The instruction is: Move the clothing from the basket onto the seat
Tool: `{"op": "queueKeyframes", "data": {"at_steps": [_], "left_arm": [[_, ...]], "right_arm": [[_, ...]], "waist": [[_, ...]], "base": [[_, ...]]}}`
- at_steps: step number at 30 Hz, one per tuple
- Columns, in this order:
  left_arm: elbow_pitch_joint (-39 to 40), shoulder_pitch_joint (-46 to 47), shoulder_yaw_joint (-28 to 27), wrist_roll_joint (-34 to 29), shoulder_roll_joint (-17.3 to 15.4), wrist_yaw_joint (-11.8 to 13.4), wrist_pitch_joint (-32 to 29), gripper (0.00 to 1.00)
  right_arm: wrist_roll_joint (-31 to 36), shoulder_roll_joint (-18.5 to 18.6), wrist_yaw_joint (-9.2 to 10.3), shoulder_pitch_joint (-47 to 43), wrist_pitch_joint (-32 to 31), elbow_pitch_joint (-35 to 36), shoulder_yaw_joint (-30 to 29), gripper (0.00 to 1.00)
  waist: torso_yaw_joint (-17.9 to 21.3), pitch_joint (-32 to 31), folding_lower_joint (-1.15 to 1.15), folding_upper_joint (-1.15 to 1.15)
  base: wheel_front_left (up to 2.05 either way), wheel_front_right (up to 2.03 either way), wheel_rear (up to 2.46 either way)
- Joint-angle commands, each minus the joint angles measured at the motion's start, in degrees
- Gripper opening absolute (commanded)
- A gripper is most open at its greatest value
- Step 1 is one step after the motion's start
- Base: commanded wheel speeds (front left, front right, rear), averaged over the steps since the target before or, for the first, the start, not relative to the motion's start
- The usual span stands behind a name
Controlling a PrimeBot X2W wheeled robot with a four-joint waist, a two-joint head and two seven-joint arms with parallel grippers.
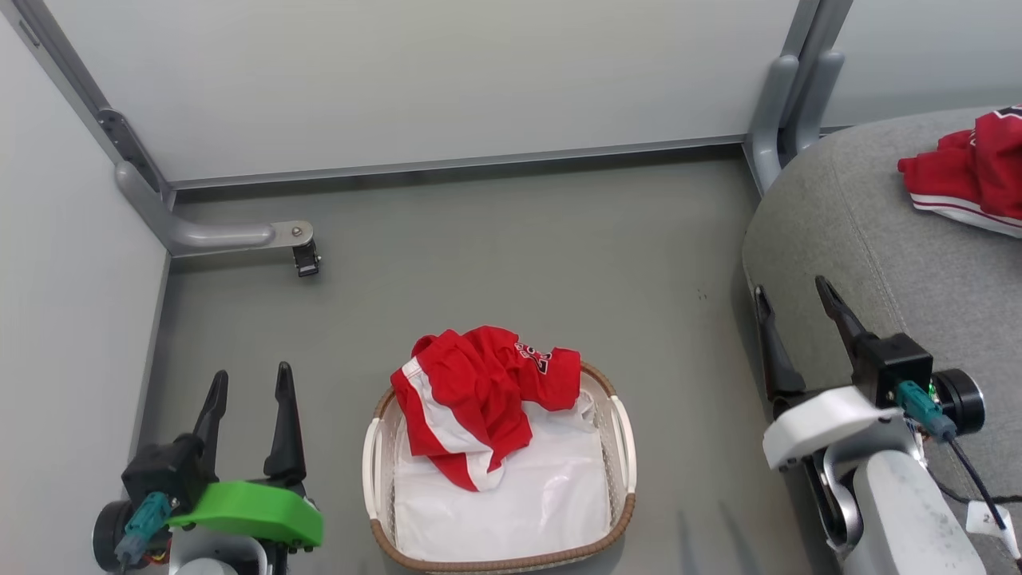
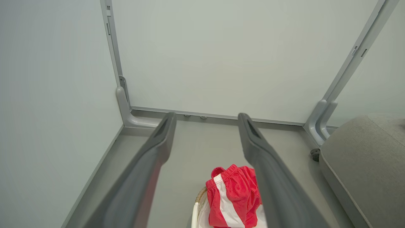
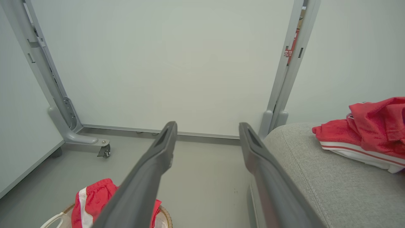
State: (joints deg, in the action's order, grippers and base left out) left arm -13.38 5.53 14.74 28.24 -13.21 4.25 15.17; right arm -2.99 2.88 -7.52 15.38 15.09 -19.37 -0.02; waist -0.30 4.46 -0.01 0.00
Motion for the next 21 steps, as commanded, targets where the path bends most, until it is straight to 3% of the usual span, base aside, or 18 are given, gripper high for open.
{"op": "queueKeyframes", "data": {"at_steps": [1, 7, 21], "left_arm": [[0.5, -1.5, -0.7, -0.7, 0.4, -0.4, 0.0, 1.0], [1.7, -5.2, -2.8, -1.9, 2.1, -1.8, 0.0, 1.0], [-0.7, -6.9, -2.8, -3.5, 4.2, -4.4, 0.0, 1.0]], "right_arm": [[-0.4, 0.2, 0.06, -2.0, 0.1, 1.0, -0.2, 1.0], [-4.9, 0.1, 0.06, -7.2, 0.1, 3.4, 0.9, 1.0], [-6.2, 0.1, 0.06, -10.3, 0.1, 2.8, 3.3, 1.0]], "waist": [[-0.8, -0.8, 0.01, 0.0], [-1.1, -2.1, 0.01, 0.0], [-1.3, -3.8, 0.01, 0.0]], "base": [[0.0, 0.0, 0.0], [0.0, 0.0, 0.0], [0.0, 0.0, 0.0]]}}
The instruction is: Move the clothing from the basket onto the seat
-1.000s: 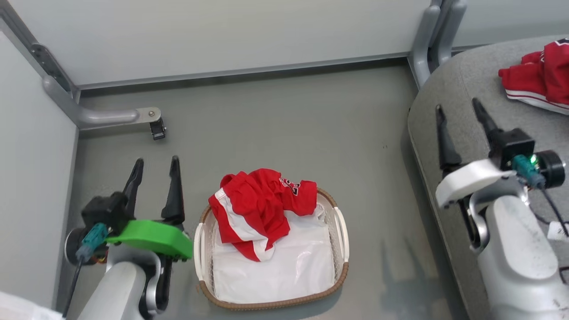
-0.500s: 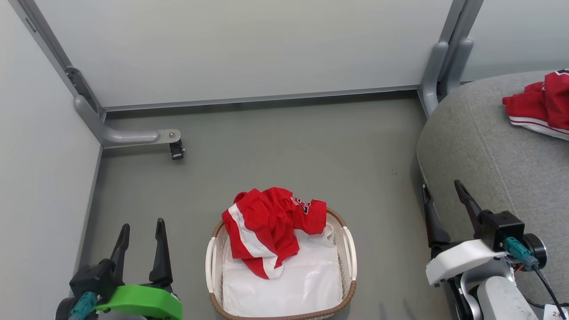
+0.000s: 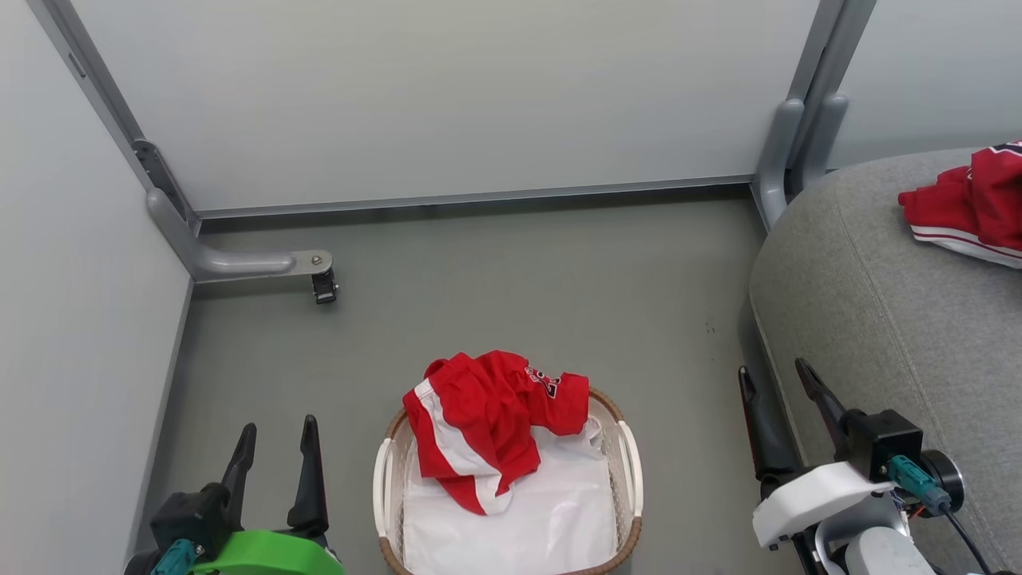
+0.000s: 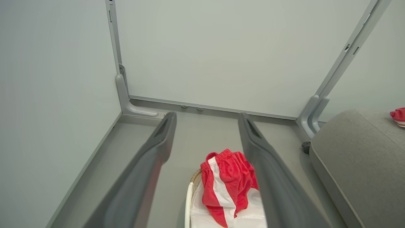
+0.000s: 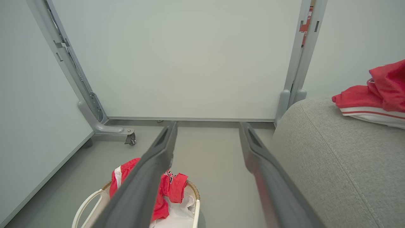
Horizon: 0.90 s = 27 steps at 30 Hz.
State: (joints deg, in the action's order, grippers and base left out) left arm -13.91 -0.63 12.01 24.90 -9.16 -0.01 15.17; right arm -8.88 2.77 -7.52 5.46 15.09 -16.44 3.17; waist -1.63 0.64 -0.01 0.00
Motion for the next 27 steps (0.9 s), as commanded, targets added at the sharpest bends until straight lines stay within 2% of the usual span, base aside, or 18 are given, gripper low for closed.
{"op": "queueKeyframes", "data": {"at_steps": [1, 18, 27], "left_arm": [[-0.3, -0.6, -0.1, -0.3, 0.2, -0.3, 0.0, 1.0], [-2.1, 0.6, -0.5, -0.9, 0.8, -1.2, 0.0, 1.0], [-2.2, 3.5, 1.1, -2.5, 0.4, -1.7, -0.3, 1.0]], "right_arm": [[-0.4, 0.2, 0.06, -0.4, 0.1, -0.1, 0.3, 1.0], [-0.8, 0.2, 0.06, -0.1, 0.1, -0.4, 0.3, 1.0], [-0.1, 0.2, 0.06, 1.3, 0.1, 0.7, -0.1, 1.0]], "waist": [[0.1, 0.0, 0.01, 0.0], [0.0, -0.1, 0.01, 0.0], [0.3, 2.9, 0.01, 0.0]], "base": [[0.0, 0.0, 0.0], [0.0, 0.0, 0.0], [0.0, 0.0, 0.0]]}}
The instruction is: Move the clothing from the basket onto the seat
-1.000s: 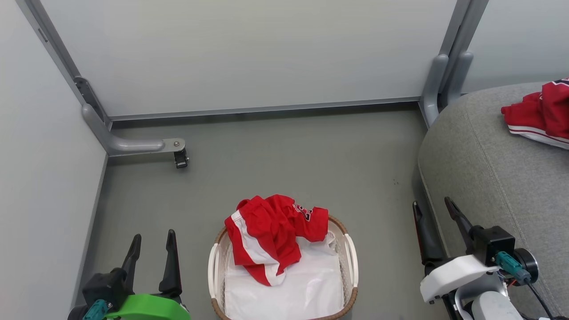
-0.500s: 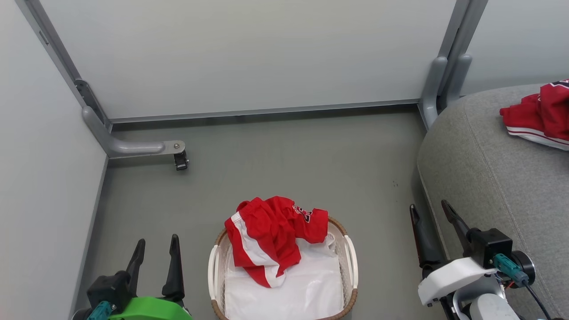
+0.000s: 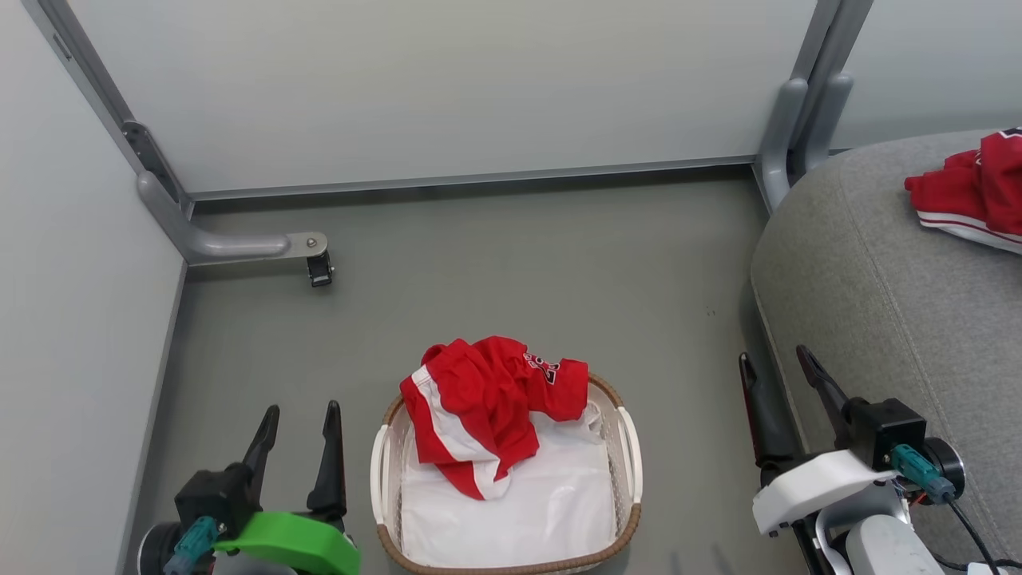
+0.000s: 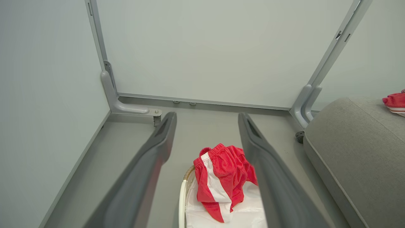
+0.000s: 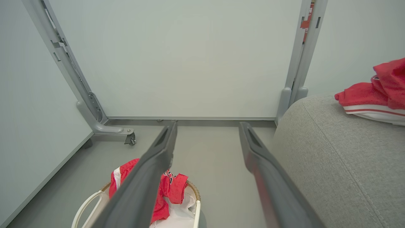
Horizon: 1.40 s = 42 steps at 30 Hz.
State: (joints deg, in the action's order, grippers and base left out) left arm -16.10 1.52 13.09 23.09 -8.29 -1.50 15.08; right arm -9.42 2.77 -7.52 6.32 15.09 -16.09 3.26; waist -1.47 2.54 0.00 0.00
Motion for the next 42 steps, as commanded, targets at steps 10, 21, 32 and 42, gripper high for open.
{"op": "queueKeyframes", "data": {"at_steps": [10, 21, 32, 42], "left_arm": [[-6.7, 16.3, 4.8, -4.3, -0.4, -2.6, -3.5, 1.0], [-23.5, 39.0, 11.7, -6.5, -0.7, -5.5, -12.1, 1.0], [-36.3, 51.6, 21.2, -1.4, -5.3, -6.0, -20.1, 1.0], [-40.7, 57.7, 26.6, 1.2, -9.7, -5.9, -21.3, 1.0]], "right_arm": [[1.8, 0.2, 0.06, 5.4, 0.1, 2.6, -0.8, 1.0], [3.5, 0.2, 0.06, 14.4, 0.1, 4.6, 1.2, 1.0], [1.4, 0.2, 0.06, 19.7, 0.1, 6.8, 3.3, 1.0], [-0.1, 0.2, 0.06, 21.0, 0.1, 7.5, 4.6, 1.0]], "waist": [[1.9, 10.8, 0.0, 0.0], [7.1, 26.9, 0.0, 0.0], [12.1, 37.9, 0.0, 0.0], [14.2, 42.3, 0.0, 0.0]], "base": [[0.0, 0.0, 0.0], [0.0, 0.0, 0.0], [0.0, 0.0, 0.0], [0.0, 0.0, 0.0]]}}
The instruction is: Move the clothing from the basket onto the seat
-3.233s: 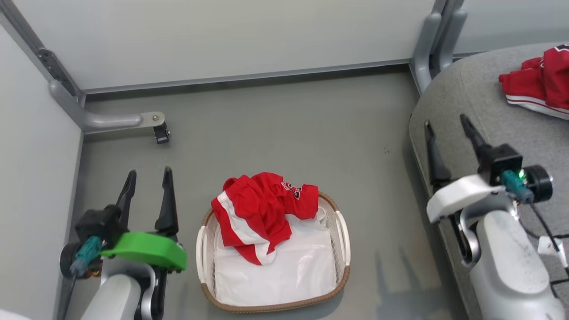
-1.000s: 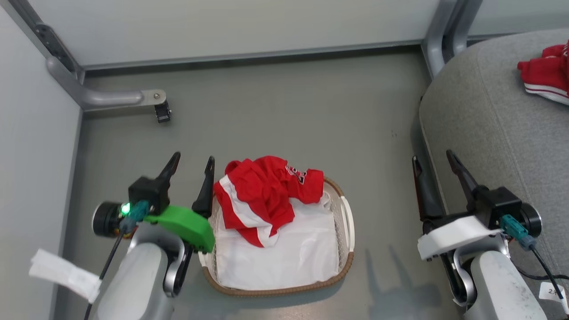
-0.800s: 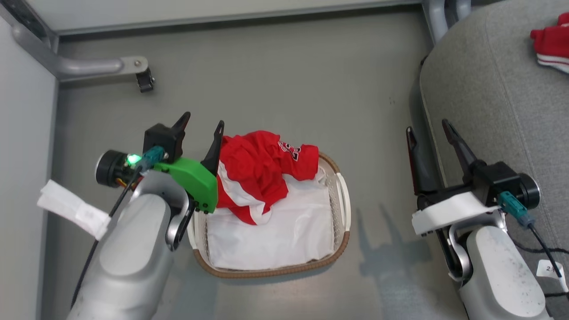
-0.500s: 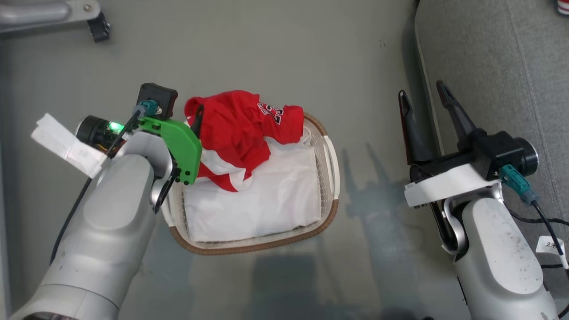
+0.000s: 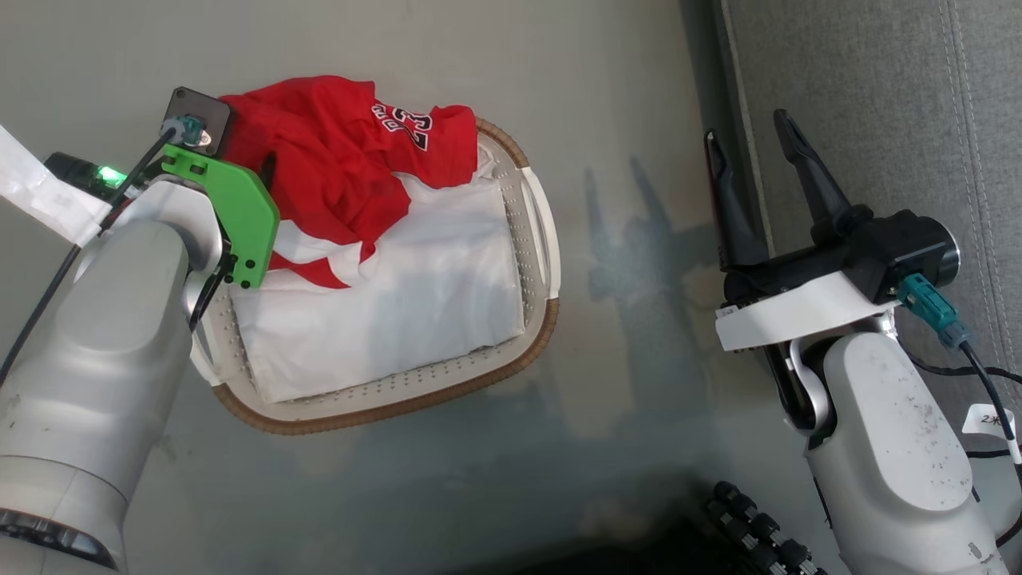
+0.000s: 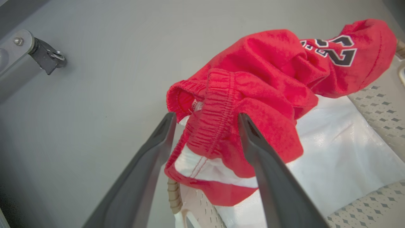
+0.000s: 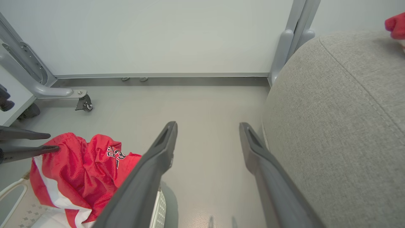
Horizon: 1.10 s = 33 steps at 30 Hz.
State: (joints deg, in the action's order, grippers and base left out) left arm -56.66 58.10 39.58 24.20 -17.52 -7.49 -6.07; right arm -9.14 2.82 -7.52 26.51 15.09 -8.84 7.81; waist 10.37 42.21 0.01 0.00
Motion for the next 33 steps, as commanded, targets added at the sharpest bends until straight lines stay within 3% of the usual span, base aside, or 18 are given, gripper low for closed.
{"op": "queueKeyframes", "data": {"at_steps": [1, 7, 8, 9, 11, 12, 24, 33], "left_arm": [[-0.5, 1.5, 0.7, 0.3, -0.8, 0.1, -0.5, 1.0], [-0.8, 2.3, 4.6, 3.1, -1.4, 0.1, -1.9, 1.0], [-0.6, 2.4, 5.2, 3.4, -1.5, 0.1, -1.8, 0.94], [-0.5, 2.5, 5.9, 3.8, -1.6, 0.1, -1.6, 0.61], [0.0, 2.4, 7.1, 4.6, -1.3, 0.1, -0.8, 0.07], [0.3, 2.4, 7.6, 5.0, -1.2, 0.1, -0.4, 0.0], [5.9, 0.1, 13.5, 10.6, -1.0, 0.1, 6.8, 0.0], [13.4, -1.7, 18.1, 14.8, 0.3, 0.1, 11.1, 0.0]], "right_arm": [[-0.6, 0.1, 0.06, 0.9, 0.1, 0.3, 0.2, 1.0], [-0.9, 0.1, 0.06, 1.2, 0.1, 0.0, 0.3, 1.0], [-1.0, 0.1, 0.06, 1.2, 0.1, -0.1, 0.3, 1.0], [-1.0, 0.1, 0.06, 1.3, 0.1, -0.1, 0.3, 1.0], [-1.1, 0.1, 0.06, 1.2, 0.1, -0.2, 0.2, 1.0], [-1.1, 0.1, 0.06, 1.3, 0.1, -0.2, 0.1, 1.0], [-0.2, 0.2, 0.06, -0.2, 0.1, -1.9, -0.8, 1.0], [1.8, 0.2, 0.06, -3.6, 0.1, -4.2, -2.8, 1.0]], "waist": [[2.5, 2.9, -0.01, 0.0], [2.6, 3.6, -0.01, 0.0], [2.6, 3.6, -0.01, 0.0], [2.5, 3.7, -0.01, 0.0], [2.3, 3.6, -0.01, 0.0], [2.2, 3.5, -0.01, 0.0], [-0.6, -1.9, -0.01, 0.0], [-3.9, -11.6, -0.01, 0.0]], "base": [[0.0, 0.0, 0.0], [0.0, 0.0, 0.0], [0.0, 0.0, 0.0], [0.0, 0.0, 0.0], [0.0, 0.0, 0.0], [0.0, 0.0, 0.0], [0.0, 0.0, 0.0], [0.0, 0.0, 0.0]]}}
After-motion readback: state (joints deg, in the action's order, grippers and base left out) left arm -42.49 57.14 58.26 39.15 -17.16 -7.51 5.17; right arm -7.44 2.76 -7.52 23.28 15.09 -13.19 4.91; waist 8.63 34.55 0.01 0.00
